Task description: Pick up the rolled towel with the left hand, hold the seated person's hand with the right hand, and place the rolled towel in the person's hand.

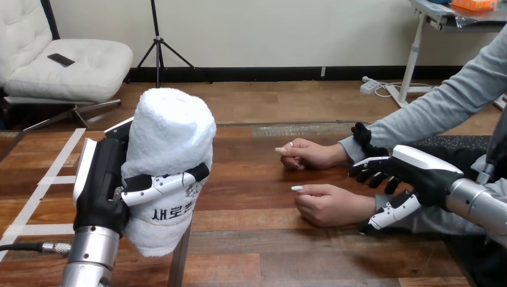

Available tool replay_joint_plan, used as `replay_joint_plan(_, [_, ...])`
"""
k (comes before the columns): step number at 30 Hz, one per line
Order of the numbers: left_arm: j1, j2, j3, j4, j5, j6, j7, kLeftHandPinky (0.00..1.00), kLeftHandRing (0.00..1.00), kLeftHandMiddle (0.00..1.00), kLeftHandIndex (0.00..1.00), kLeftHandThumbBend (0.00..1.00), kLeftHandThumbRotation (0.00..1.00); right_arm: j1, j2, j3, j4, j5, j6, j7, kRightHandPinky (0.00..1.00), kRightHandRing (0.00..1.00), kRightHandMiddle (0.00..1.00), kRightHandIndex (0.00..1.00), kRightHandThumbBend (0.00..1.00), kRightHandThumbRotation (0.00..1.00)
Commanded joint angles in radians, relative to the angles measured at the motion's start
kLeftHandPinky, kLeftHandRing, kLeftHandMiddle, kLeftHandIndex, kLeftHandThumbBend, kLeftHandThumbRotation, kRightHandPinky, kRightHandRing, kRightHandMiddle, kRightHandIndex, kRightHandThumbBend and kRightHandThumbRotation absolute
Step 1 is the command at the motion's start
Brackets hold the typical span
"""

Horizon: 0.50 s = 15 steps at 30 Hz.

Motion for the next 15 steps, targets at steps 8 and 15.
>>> replay_joint_plan(8, [-0.039, -0.002, 0.019, -0.027, -0.016, -0.023, 0.004, 0.29, 0.34, 0.38, 0.4, 0.6, 0.0, -0.113, -0.04, 0.014, 0.01, -0.016, 0.015, -0.035, 0.65, 0.76, 0.81, 0.82, 1.0, 0.28])
replay_joint_plan(15, [-0.038, -0.001, 0.02, -0.023, -0.013, -0.026, 0.005, 0.29, 0.33, 0.38, 0.4, 0.59, 0.0, -0.121, -0.043, 0.009, 0.016, -0.015, 0.01, -0.036, 0.65, 0.76, 0.81, 0.81, 1.0, 0.24])
